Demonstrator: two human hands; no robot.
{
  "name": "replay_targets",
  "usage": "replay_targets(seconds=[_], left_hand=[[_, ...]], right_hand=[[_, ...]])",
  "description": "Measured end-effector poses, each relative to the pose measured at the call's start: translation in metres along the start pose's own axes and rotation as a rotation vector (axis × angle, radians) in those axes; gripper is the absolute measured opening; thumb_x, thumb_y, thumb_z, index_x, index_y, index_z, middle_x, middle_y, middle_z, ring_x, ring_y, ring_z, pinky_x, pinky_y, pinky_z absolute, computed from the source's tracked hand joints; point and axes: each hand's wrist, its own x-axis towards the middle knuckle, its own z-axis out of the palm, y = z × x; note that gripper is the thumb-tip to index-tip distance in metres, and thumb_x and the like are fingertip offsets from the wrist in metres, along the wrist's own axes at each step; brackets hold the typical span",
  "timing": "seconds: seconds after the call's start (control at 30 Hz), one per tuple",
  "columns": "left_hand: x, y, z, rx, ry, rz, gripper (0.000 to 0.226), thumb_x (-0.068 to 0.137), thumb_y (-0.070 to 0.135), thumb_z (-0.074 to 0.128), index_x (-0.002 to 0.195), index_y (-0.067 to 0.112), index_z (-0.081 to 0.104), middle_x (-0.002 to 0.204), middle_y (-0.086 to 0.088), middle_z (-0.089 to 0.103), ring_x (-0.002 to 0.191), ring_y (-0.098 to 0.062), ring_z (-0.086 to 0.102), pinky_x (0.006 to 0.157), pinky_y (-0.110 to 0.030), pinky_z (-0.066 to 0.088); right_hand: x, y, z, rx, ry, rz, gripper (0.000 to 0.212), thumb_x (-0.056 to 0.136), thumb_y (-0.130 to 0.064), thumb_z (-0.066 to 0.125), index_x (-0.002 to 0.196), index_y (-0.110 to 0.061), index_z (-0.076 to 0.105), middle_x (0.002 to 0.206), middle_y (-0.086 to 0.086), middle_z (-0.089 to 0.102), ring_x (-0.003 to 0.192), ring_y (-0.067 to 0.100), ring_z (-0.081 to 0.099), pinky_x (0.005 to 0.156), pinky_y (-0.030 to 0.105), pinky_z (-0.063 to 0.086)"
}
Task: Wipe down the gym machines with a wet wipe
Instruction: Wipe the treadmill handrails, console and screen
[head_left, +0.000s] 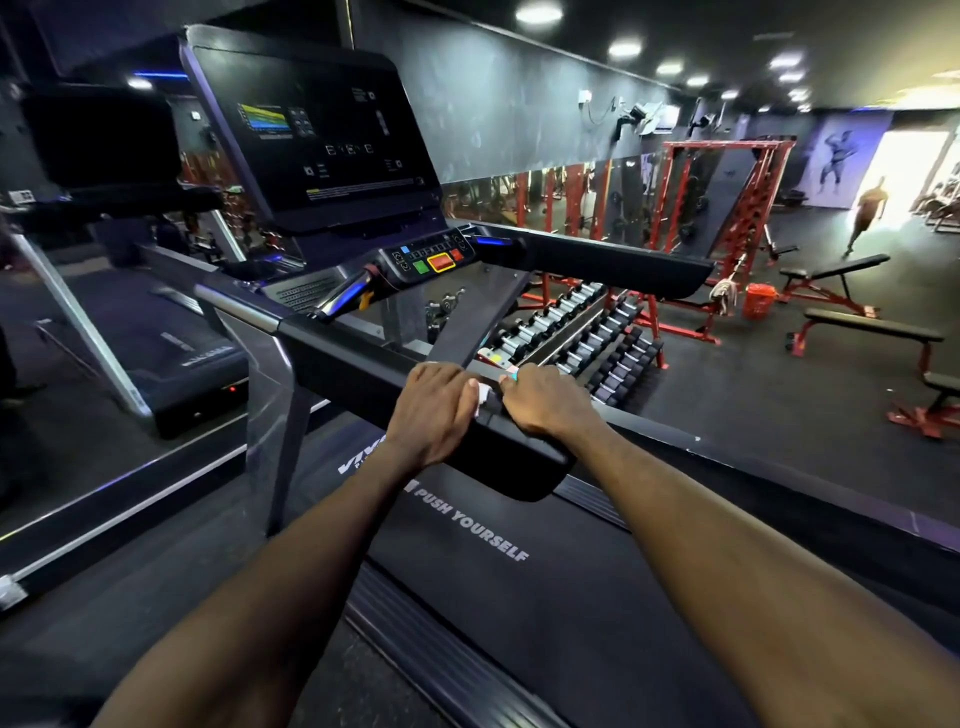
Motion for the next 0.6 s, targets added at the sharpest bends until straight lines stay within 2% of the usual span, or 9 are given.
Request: replay_targets(seconds=[0.07, 0.17, 0.3, 0.33, 0.43, 0.47, 0.57, 0.6], left_hand=[[0.002, -0.003, 0.004, 0.024, 0.016, -0.076, 0.050, 0.101, 0.036, 0.018, 0.105, 0.020, 0.065, 0.104, 0.002, 0.065, 0.102, -0.020, 0.056, 0.099, -0.038, 0.037], [-0.002, -0.014, 0.007, 0.033, -0.005, 0.052, 0.046, 0.102, 0.035, 0.023, 0.111, 0.019, 0.065, 0.110, 0.003, 0.065, 0.106, -0.018, 0.055, 0.101, -0.038, 0.037], [0.009, -0.038, 0.003, 0.004, 0.004, -0.212, 0.056, 0.096, 0.038, 0.016, 0.106, 0.018, 0.067, 0.110, -0.001, 0.065, 0.110, -0.022, 0.054, 0.103, -0.038, 0.031], [0.009, -0.034, 0.003, 0.000, -0.004, -0.188, 0.055, 0.097, 0.038, 0.017, 0.108, 0.018, 0.067, 0.111, 0.000, 0.065, 0.111, -0.021, 0.053, 0.104, -0.038, 0.031], [-0.001, -0.038, 0.003, -0.017, -0.014, 0.034, 0.047, 0.102, 0.033, 0.023, 0.119, 0.017, 0.064, 0.118, 0.001, 0.064, 0.114, -0.019, 0.053, 0.104, -0.038, 0.033], [0.000, -0.048, 0.003, -0.028, -0.012, 0.019, 0.047, 0.102, 0.033, 0.024, 0.119, 0.017, 0.064, 0.119, 0.001, 0.064, 0.115, -0.020, 0.053, 0.105, -0.038, 0.034], [0.005, -0.072, 0.004, -0.043, 0.048, -0.196, 0.050, 0.099, 0.036, 0.021, 0.114, 0.017, 0.066, 0.115, 0.000, 0.064, 0.116, -0.023, 0.053, 0.106, -0.040, 0.033], [0.005, -0.070, 0.006, -0.042, 0.054, -0.208, 0.051, 0.099, 0.036, 0.022, 0.114, 0.016, 0.066, 0.116, 0.000, 0.064, 0.116, -0.023, 0.053, 0.106, -0.041, 0.033]], right_hand=[[0.002, -0.012, 0.003, 0.002, -0.002, -0.025, 0.044, 0.103, -0.039, 0.036, 0.125, -0.008, 0.058, 0.135, 0.020, 0.056, 0.122, 0.041, 0.053, 0.099, 0.046, 0.042], [0.005, -0.026, 0.005, 0.001, 0.000, -0.049, 0.041, 0.103, -0.033, 0.037, 0.126, -0.006, 0.058, 0.135, 0.020, 0.057, 0.122, 0.041, 0.054, 0.096, 0.044, 0.043], [0.015, -0.038, 0.010, 0.002, -0.017, -0.051, 0.041, 0.102, -0.032, 0.038, 0.126, -0.007, 0.058, 0.134, 0.021, 0.057, 0.120, 0.041, 0.055, 0.094, 0.044, 0.045], [0.016, -0.041, 0.011, 0.004, -0.019, -0.050, 0.041, 0.101, -0.032, 0.038, 0.126, -0.007, 0.058, 0.134, 0.022, 0.058, 0.120, 0.041, 0.056, 0.094, 0.044, 0.045], [0.023, -0.049, 0.014, -0.005, -0.017, -0.056, 0.041, 0.099, -0.032, 0.039, 0.126, -0.008, 0.058, 0.134, 0.021, 0.058, 0.121, 0.041, 0.056, 0.096, 0.044, 0.045], [0.025, -0.052, 0.015, -0.008, -0.019, -0.057, 0.041, 0.099, -0.032, 0.040, 0.127, -0.008, 0.058, 0.134, 0.021, 0.057, 0.121, 0.041, 0.055, 0.096, 0.044, 0.044], [0.032, -0.064, 0.021, -0.003, -0.020, -0.069, 0.041, 0.097, -0.030, 0.040, 0.126, -0.009, 0.059, 0.134, 0.020, 0.057, 0.121, 0.041, 0.055, 0.096, 0.045, 0.045], [0.033, -0.067, 0.022, -0.003, -0.020, -0.075, 0.041, 0.096, -0.030, 0.040, 0.126, -0.009, 0.059, 0.134, 0.020, 0.058, 0.120, 0.041, 0.055, 0.096, 0.045, 0.045]])
